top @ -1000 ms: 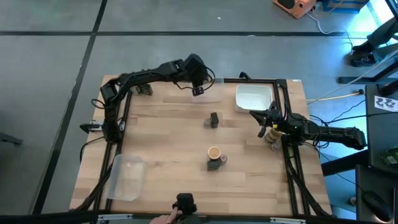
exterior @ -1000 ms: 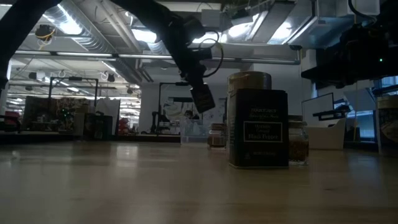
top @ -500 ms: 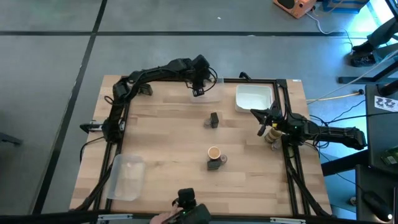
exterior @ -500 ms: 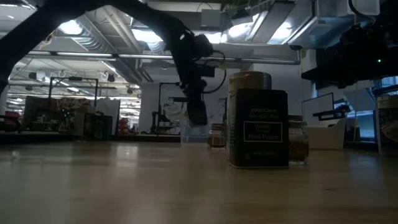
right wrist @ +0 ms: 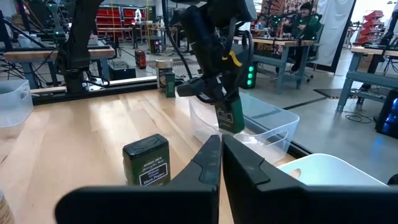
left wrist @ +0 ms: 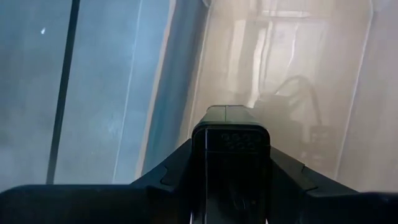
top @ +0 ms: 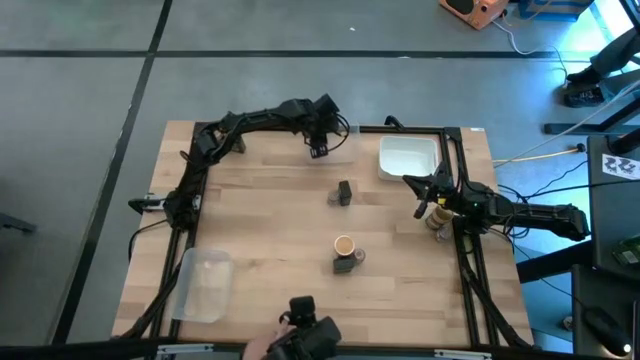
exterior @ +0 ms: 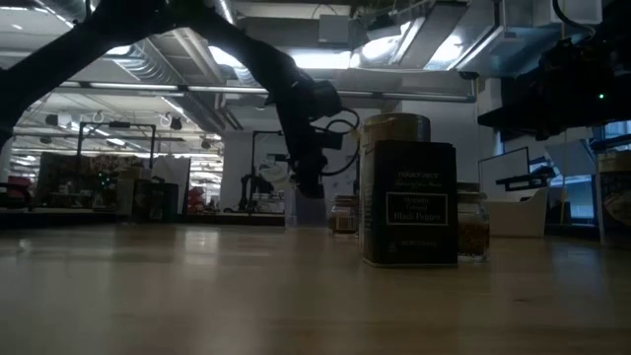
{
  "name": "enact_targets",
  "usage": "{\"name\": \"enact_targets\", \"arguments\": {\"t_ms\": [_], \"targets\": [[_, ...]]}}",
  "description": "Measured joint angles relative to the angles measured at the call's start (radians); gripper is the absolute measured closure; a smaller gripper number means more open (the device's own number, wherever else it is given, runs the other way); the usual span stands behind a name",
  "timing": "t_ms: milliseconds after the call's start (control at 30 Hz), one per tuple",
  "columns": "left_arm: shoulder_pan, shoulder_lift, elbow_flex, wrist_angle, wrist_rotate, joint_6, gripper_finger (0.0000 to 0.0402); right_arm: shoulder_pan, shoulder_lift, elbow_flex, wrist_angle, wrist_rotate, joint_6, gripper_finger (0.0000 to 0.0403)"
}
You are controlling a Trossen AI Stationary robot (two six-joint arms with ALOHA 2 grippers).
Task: Sort spices by type
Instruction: Put the middle left black seasoning can into the top transparent bin, then put the center black seasoning can into the top transparent bin
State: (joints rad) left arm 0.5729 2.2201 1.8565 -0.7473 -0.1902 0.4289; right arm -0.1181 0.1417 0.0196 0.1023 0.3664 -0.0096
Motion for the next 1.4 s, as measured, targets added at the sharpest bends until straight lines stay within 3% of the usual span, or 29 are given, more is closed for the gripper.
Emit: {"name": "enact_targets", "arguments": {"t_ms": [300, 733, 1100, 1233, 1400], "targets": [[0.004, 0.003, 0.0, 0.007, -0.003, -0.007, 0.0265, 0.0, 0.0, 0.0, 0.0, 0.0, 0.0, 0.0386], [-0.003, -0.008, 0.051, -0.049, -0.023, 0.02, 0.0165, 0.0, 0.0, 0.0, -0.001, 0.0, 0.0, 0.0386], [-0.055, -0.03, 0.23, -0.147, -0.023, 0.008, 0.0158, 0.0, 0.0, 0.0, -0.023, 0.008, 0.0, 0.0386], [-0.099, -0.03, 0.256, -0.152, -0.024, -0.011, 0.0158, 0.0, 0.0, 0.0, -0.026, 0.009, -0.001, 0.0386], [-0.177, -0.03, 0.264, -0.169, -0.023, 0.073, 0.0158, 0.0, 0.0, 0.0, -0.027, 0.009, -0.003, 0.0386]]}}
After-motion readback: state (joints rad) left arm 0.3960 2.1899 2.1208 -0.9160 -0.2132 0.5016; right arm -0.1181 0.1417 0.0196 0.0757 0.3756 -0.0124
